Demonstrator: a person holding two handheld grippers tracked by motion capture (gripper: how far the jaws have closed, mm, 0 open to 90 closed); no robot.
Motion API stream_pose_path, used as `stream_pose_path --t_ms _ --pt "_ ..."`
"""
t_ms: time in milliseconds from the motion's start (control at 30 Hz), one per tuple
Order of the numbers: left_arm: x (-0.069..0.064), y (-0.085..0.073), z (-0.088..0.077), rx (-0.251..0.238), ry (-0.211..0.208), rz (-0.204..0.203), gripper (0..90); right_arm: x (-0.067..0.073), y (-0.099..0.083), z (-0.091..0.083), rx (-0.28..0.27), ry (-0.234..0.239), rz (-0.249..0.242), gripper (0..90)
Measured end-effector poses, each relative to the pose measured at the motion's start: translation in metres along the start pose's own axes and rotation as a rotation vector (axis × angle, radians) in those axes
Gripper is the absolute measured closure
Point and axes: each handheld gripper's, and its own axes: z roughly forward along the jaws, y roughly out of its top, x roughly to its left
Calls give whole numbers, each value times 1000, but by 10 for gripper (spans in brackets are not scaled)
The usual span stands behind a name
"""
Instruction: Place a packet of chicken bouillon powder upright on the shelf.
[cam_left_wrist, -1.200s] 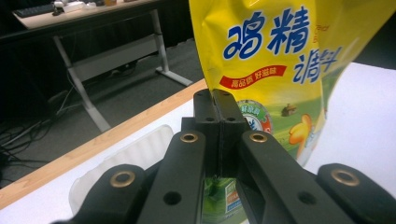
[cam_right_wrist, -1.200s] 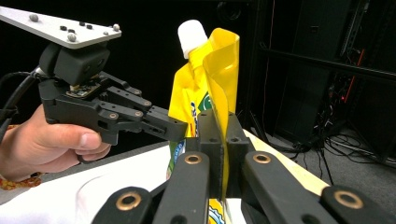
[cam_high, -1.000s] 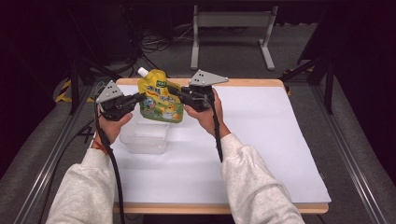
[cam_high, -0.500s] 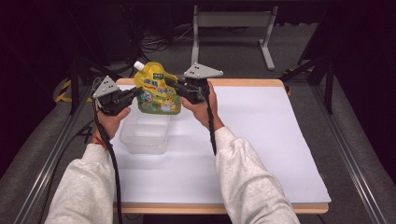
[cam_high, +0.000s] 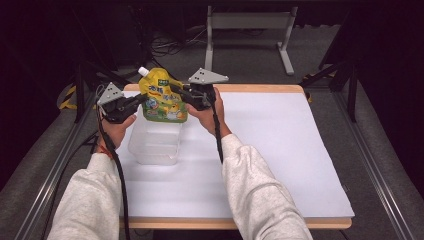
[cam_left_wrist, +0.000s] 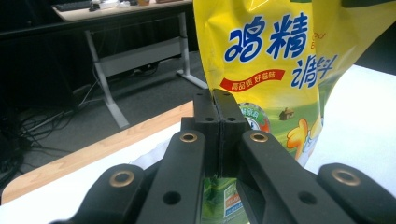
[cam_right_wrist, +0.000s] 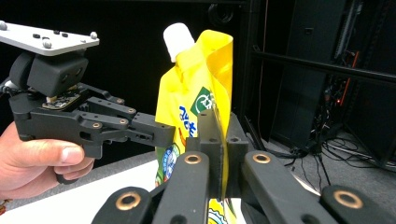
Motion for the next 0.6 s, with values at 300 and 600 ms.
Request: stream_pose_path --t_ms 300,600 --pt "3 -4 2 -6 10 -13 895 -2 -5 7 1 1 6 900" --pt "4 3 1 -33 17 -7 889 -5 3 6 -32 -10 5 900"
